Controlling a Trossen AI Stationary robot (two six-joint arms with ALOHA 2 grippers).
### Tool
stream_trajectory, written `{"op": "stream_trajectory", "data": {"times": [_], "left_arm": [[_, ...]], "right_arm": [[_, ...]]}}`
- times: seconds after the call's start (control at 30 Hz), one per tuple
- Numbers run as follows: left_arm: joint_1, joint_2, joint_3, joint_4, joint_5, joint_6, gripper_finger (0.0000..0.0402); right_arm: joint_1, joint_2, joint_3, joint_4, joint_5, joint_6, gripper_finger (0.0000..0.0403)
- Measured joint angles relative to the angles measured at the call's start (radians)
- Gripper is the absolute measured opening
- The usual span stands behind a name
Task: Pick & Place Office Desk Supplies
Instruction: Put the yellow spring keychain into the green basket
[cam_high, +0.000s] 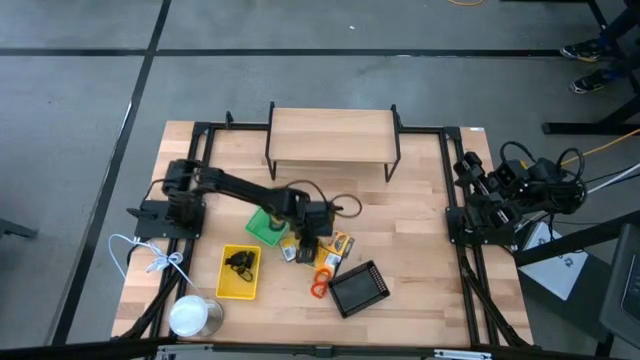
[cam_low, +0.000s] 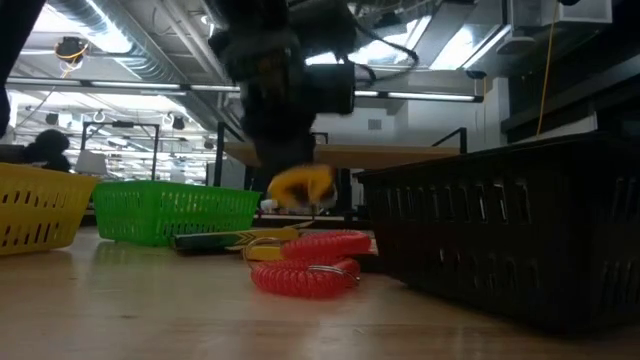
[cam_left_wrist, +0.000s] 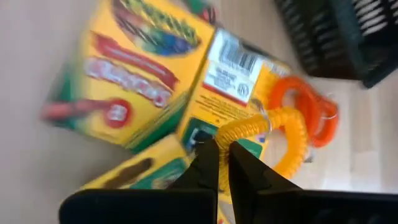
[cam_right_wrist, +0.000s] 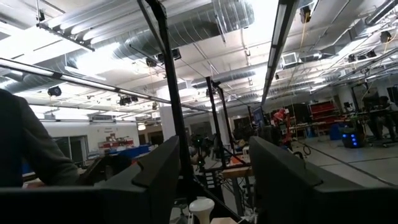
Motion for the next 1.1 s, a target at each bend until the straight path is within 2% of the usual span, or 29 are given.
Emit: {"op": "stream_trajectory", "data": {"times": [0.3, 0.57, 0.73, 0.87, 1.1], "left_arm": [[0.088, -0.201, 0.002, -0.043, 0.039, 0.004, 0.0009], [0.149, -0.257, -0.011, -0.401, -0.069, 0.170, 0.0009], [0.184, -0.275, -0.116, -0.341, 0.005, 0.199, 0.0009], [0.210, -0.329, -0.208, -0.260, 0.007, 0.166, 0.0006], [0.254, -0.462, -0.334, -0.241, -0.010, 0.155, 0.0006]], "right_arm": [[0.000, 0.000, 0.000, 0.000, 0.029, -0.029, 0.0197], [0.000, 0.000, 0.000, -0.002, 0.065, -0.029, 0.0197], [0.000, 0.000, 0.000, -0.001, 0.082, -0.028, 0.0197], [0.000, 0.000, 0.000, -0.001, 0.088, -0.025, 0.0197], [0.000, 0.000, 0.000, -0.002, 0.136, -0.029, 0.0197]]}}
